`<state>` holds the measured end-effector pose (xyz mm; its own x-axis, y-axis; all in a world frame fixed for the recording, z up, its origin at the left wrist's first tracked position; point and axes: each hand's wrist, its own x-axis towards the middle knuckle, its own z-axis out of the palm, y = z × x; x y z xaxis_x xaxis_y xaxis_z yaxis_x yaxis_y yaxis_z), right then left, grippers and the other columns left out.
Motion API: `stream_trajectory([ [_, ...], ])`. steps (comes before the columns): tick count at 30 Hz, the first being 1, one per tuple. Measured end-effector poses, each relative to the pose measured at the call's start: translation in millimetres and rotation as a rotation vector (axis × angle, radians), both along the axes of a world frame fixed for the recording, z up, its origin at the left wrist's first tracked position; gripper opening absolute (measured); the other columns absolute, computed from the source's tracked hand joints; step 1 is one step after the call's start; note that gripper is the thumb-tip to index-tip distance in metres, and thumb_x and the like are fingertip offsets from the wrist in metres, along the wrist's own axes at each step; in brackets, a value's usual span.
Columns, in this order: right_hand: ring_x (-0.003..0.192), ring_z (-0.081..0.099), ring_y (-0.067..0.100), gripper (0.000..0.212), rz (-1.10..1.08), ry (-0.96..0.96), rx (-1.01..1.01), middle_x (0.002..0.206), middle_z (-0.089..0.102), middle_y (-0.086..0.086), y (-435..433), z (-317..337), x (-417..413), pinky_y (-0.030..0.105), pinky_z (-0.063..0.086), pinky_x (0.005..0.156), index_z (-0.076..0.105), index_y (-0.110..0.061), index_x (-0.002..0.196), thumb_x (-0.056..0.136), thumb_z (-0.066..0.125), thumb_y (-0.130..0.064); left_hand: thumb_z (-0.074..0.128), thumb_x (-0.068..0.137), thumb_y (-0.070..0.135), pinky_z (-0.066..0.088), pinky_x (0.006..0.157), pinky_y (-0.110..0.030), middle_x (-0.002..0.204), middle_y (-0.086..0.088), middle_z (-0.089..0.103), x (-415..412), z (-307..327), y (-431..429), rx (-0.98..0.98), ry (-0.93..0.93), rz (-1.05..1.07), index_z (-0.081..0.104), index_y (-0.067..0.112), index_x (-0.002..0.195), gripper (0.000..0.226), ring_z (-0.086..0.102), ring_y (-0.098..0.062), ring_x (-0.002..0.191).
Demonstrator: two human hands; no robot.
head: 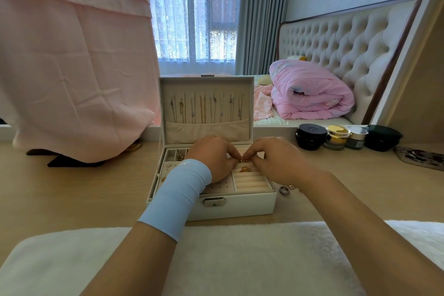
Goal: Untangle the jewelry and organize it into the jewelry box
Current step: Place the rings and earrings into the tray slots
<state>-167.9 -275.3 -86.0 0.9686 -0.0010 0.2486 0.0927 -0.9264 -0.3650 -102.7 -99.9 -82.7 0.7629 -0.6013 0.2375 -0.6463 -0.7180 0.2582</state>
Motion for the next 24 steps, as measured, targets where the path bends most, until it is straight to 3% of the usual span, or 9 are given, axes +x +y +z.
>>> stream_trajectory([
  [6,0.074,0.053,-0.009,0.020,-0.036,-0.025,0.192,0.105,0.065,-0.020,-19,23,-9,0.018,0.044,0.076,0.072,-0.033,0.111,0.099,0.060,-0.023,0.061,0.092,0.027,0.049,0.095,-0.035,0.108,0.013,0.062,-6,7,4,-0.214,0.034,-0.041,0.070,0.035,0.105,0.018,0.055,-0.011,0.099],
  [10,0.065,0.058,0.000,0.017,-0.101,0.080,0.171,0.096,0.068,-0.013,-46,42,-19,0.018,0.048,0.066,0.075,-0.030,0.102,0.096,0.065,-0.017,0.060,0.093,0.025,0.050,0.093,-0.032,0.098,0.021,0.060,-20,15,-7,-0.279,0.089,-0.095,0.070,0.034,0.107,0.019,0.056,-0.004,0.095],
  [14,0.059,0.062,0.006,0.018,-0.191,0.325,0.071,0.094,0.071,-0.004,-73,33,-24,0.018,0.047,0.054,0.075,-0.028,0.092,0.090,0.071,-0.011,0.058,0.093,0.028,0.051,0.088,-0.030,0.091,0.022,0.059,-34,20,-37,-0.198,0.085,-0.140,0.070,0.035,0.104,0.017,0.058,-0.005,0.091],
  [17,0.068,0.064,0.012,0.017,-0.290,0.561,-0.035,0.092,0.070,-0.002,-82,29,-31,0.020,0.047,0.050,0.074,-0.025,0.101,0.085,0.080,-0.022,0.057,0.094,0.029,0.050,0.087,-0.028,0.092,0.018,0.063,-40,25,-64,-0.090,0.093,-0.164,0.072,0.034,0.101,0.018,0.061,-0.010,0.090],
  [19,0.077,0.067,0.013,0.034,-0.353,0.683,-0.087,0.097,0.070,-0.001,-87,25,-34,0.023,0.053,0.057,0.073,-0.020,0.110,0.080,0.084,-0.032,0.057,0.093,0.029,0.049,0.085,-0.025,0.101,0.013,0.069,-44,26,-82,-0.014,0.098,-0.179,0.073,0.033,0.101,0.019,0.062,-0.012,0.093],
  [21,0.082,0.069,0.015,0.041,-0.376,0.733,-0.100,0.101,0.072,0.001,-91,20,-32,0.030,0.059,0.074,0.072,-0.017,0.111,0.076,0.086,-0.034,0.058,0.091,0.029,0.052,0.087,-0.028,0.105,0.012,0.070,-47,23,-99,0.052,0.114,-0.188,0.074,0.033,0.101,0.019,0.064,-0.014,0.096],
  [24,0.077,0.069,0.017,0.039,-0.391,0.758,-0.048,0.101,0.074,0.005,-92,15,-29,0.030,0.057,0.070,0.071,-0.015,0.108,0.076,0.086,-0.031,0.060,0.090,0.026,0.054,0.091,-0.034,0.105,0.010,0.071,-48,17,-120,0.150,0.157,-0.197,0.075,0.033,0.101,0.019,0.064,-0.015,0.098],
])
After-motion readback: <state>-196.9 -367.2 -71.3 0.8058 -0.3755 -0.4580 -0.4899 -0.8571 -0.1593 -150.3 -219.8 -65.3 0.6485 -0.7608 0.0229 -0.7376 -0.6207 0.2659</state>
